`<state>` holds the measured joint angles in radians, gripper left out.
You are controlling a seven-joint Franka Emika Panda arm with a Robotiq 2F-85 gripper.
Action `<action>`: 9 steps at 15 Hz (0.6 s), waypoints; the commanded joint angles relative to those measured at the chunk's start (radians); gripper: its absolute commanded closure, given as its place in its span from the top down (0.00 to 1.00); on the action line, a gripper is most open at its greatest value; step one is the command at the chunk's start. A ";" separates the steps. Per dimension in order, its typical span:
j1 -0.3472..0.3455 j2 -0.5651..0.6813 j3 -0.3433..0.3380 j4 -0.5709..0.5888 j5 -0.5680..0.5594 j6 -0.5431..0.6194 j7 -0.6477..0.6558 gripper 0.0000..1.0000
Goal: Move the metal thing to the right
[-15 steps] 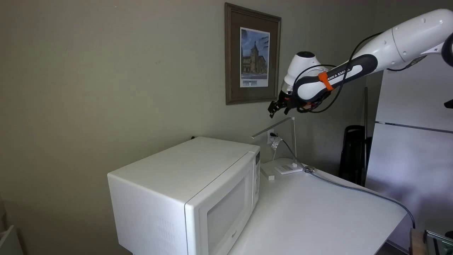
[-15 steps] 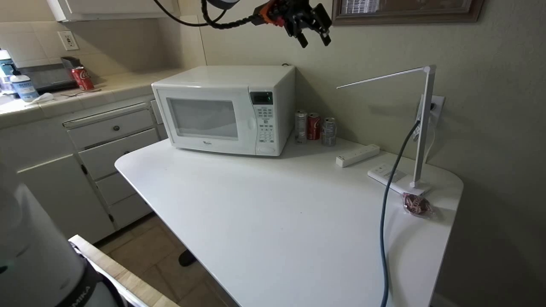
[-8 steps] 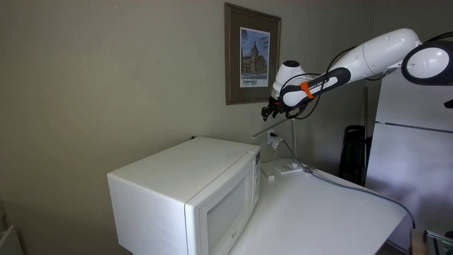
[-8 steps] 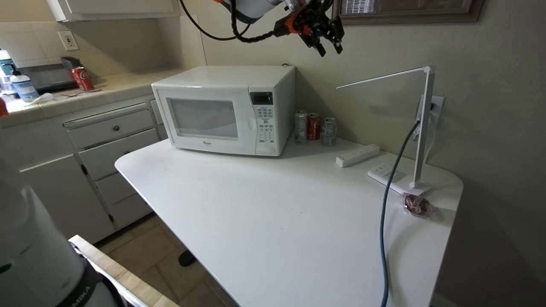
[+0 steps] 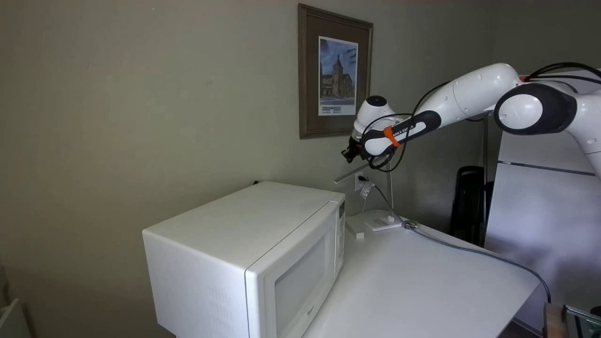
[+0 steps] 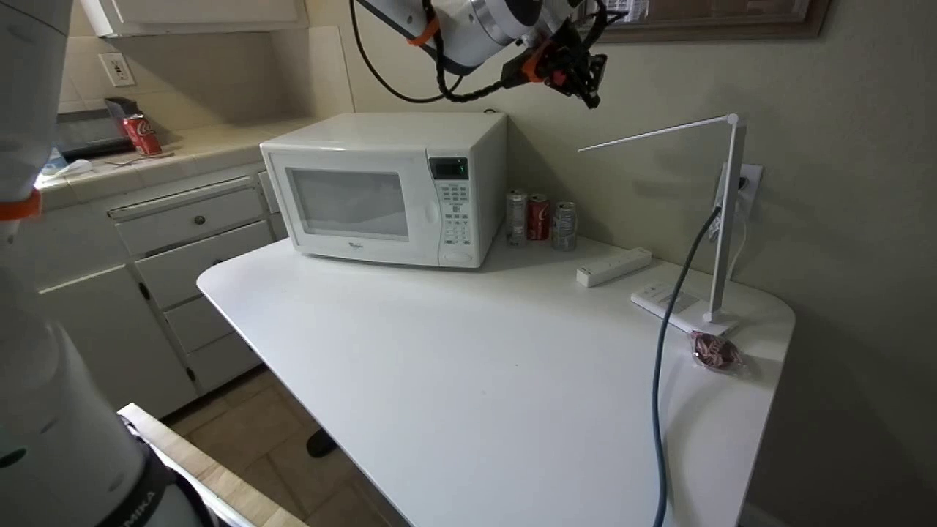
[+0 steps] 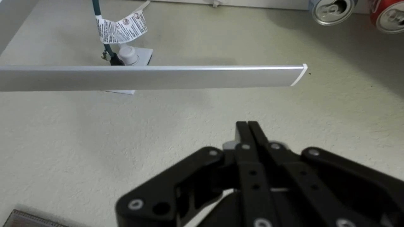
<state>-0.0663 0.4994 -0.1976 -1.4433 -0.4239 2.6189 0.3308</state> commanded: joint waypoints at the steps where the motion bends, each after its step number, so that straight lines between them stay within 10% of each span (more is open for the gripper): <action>1: 0.025 0.100 -0.048 0.089 0.015 0.068 0.005 0.00; 9: 0.034 0.194 -0.083 0.154 0.052 0.069 -0.010 0.00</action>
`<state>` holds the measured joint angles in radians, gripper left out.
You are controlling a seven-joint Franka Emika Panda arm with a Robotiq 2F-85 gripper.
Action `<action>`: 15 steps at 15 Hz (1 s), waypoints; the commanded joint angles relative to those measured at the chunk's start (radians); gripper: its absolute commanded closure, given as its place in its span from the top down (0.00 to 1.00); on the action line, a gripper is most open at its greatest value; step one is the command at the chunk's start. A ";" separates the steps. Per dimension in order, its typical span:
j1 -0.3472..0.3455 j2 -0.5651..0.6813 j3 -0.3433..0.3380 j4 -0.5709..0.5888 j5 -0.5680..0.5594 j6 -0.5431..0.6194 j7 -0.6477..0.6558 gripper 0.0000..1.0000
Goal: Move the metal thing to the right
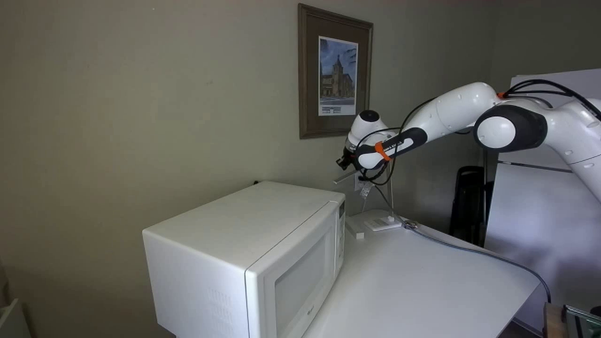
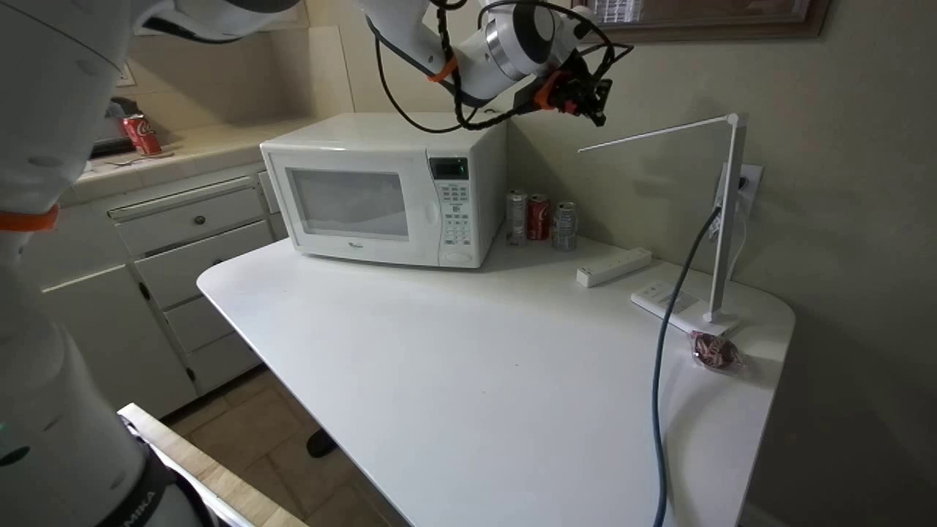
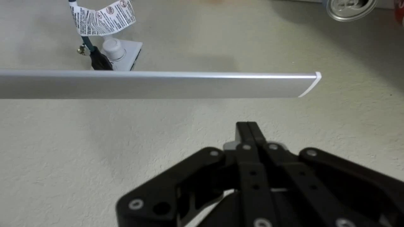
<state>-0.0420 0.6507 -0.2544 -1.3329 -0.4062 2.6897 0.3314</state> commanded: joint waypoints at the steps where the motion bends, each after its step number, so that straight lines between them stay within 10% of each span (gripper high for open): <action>1: 0.006 0.049 -0.024 0.046 0.044 -0.001 -0.015 0.00; 15: -0.050 0.067 0.018 0.040 0.153 -0.023 -0.183 0.00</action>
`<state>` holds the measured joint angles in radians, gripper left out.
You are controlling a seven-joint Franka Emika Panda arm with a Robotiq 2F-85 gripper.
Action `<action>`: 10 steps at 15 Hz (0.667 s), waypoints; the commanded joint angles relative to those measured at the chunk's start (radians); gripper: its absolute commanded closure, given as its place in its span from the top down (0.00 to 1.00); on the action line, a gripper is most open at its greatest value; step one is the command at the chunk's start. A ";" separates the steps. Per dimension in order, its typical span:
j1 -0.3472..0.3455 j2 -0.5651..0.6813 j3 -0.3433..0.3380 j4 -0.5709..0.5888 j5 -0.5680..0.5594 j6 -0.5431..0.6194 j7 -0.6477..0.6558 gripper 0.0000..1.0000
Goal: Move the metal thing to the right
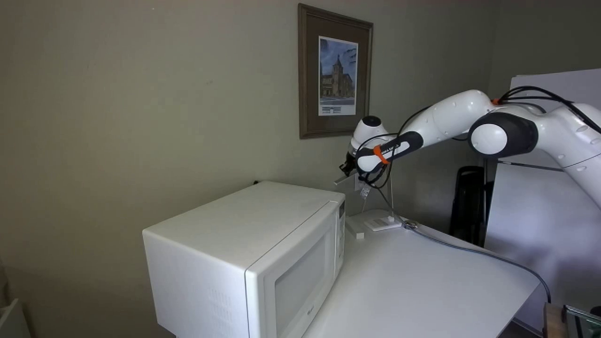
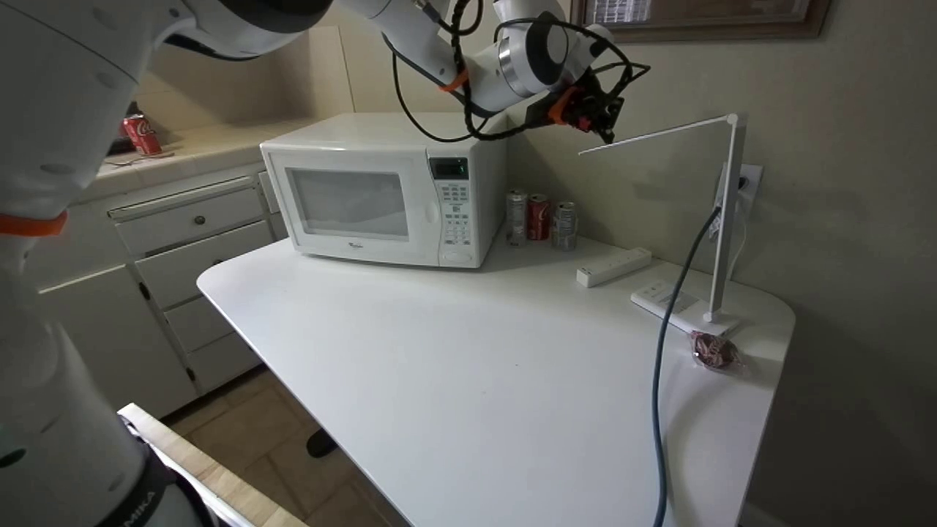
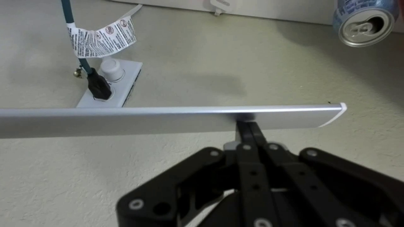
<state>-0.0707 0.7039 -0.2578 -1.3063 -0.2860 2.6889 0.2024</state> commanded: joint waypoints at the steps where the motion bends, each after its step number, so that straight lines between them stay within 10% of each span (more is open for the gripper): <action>1: -0.025 0.015 0.023 0.011 0.037 -0.022 -0.062 0.00; 10: -0.068 0.034 0.025 -0.017 0.079 -0.030 -0.076 0.00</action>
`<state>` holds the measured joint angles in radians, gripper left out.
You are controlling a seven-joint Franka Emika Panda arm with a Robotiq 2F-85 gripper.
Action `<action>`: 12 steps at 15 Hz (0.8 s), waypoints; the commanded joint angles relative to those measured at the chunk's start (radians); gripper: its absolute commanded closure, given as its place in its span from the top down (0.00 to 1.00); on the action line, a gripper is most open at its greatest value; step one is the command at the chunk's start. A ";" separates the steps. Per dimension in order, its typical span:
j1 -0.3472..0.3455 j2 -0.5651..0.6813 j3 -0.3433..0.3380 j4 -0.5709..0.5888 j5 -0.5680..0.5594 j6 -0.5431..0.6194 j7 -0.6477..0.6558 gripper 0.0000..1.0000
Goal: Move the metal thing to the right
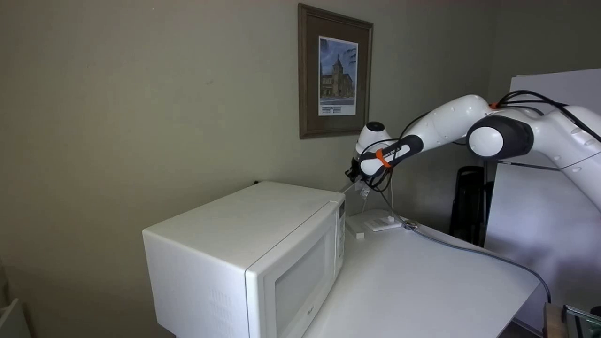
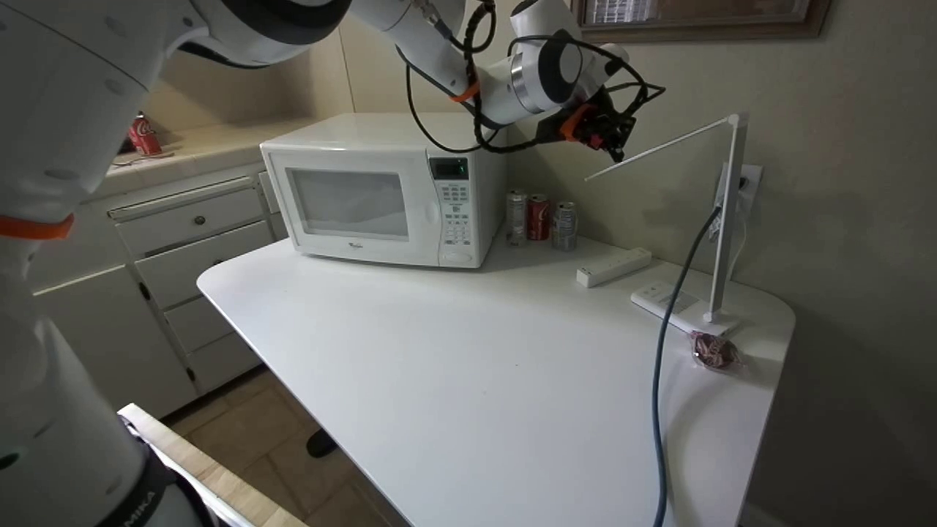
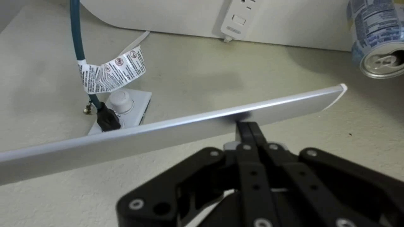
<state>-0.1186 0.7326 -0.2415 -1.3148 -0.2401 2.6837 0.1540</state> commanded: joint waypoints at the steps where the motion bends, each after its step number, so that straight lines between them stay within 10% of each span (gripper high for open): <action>1: -0.025 0.007 0.007 -0.012 0.035 -0.025 -0.027 0.00; 12: -0.074 -0.007 -0.010 -0.074 0.064 -0.048 -0.015 0.00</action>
<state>-0.1830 0.7431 -0.2446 -1.3510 -0.2023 2.6629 0.1539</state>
